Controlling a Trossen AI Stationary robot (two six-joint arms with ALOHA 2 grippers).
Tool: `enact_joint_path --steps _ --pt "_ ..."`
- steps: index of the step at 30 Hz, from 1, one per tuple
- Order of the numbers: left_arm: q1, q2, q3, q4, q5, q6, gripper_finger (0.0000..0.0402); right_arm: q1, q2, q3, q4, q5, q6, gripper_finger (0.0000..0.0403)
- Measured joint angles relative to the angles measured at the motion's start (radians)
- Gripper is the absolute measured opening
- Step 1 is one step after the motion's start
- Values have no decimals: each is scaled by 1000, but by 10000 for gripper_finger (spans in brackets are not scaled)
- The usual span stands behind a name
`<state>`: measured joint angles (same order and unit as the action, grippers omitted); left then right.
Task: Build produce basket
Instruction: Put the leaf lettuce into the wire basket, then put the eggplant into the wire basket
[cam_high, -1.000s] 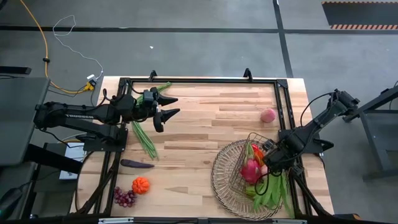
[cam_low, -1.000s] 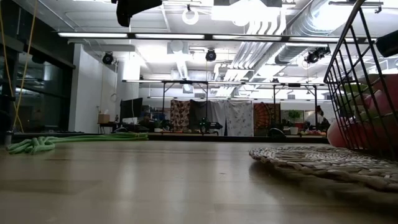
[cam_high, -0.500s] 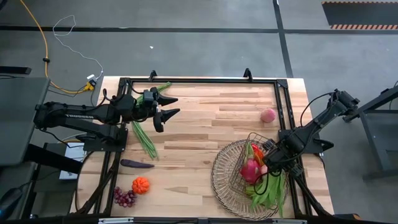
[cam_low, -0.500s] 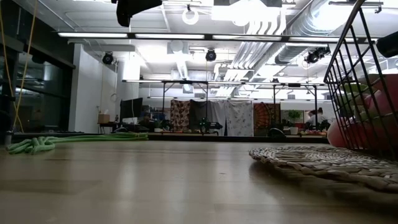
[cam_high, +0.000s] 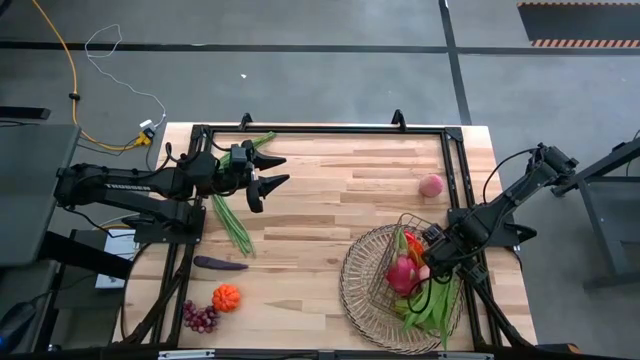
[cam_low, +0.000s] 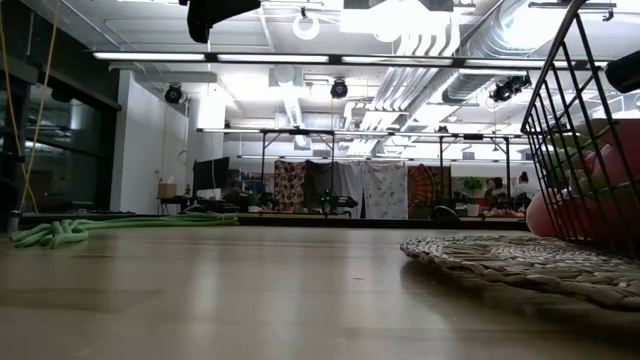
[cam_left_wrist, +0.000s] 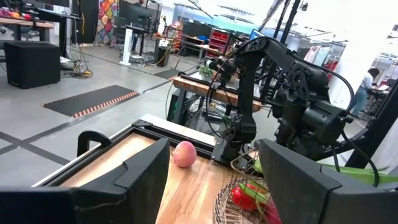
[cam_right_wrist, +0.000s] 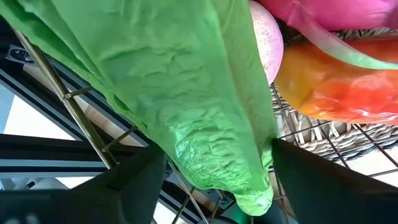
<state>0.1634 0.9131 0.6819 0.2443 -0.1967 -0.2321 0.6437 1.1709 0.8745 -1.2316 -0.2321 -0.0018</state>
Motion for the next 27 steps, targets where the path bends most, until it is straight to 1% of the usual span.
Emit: enact_joint_path --steps 4,8,13,16,21,24,27 --pt "0 0 0 0 0 0 239 0 1 21 -22 0 -26 319" --pt "0 0 0 0 0 6 239 -2 1 92 -83 7 -86 327" --pt "0 0 0 0 0 16 239 -27 0 238 -249 85 -80 328" --pt "0 0 0 0 0 16 239 -55 -2 347 -326 133 -41 328" --pt "0 -1 0 0 0 18 239 -113 -36 490 -318 222 28 328" --pt "0 -6 0 3 0 18 239 -154 -61 506 -312 260 76 328" --pt "0 -10 0 -1 0 18 239 -186 -90 475 -299 278 122 328"
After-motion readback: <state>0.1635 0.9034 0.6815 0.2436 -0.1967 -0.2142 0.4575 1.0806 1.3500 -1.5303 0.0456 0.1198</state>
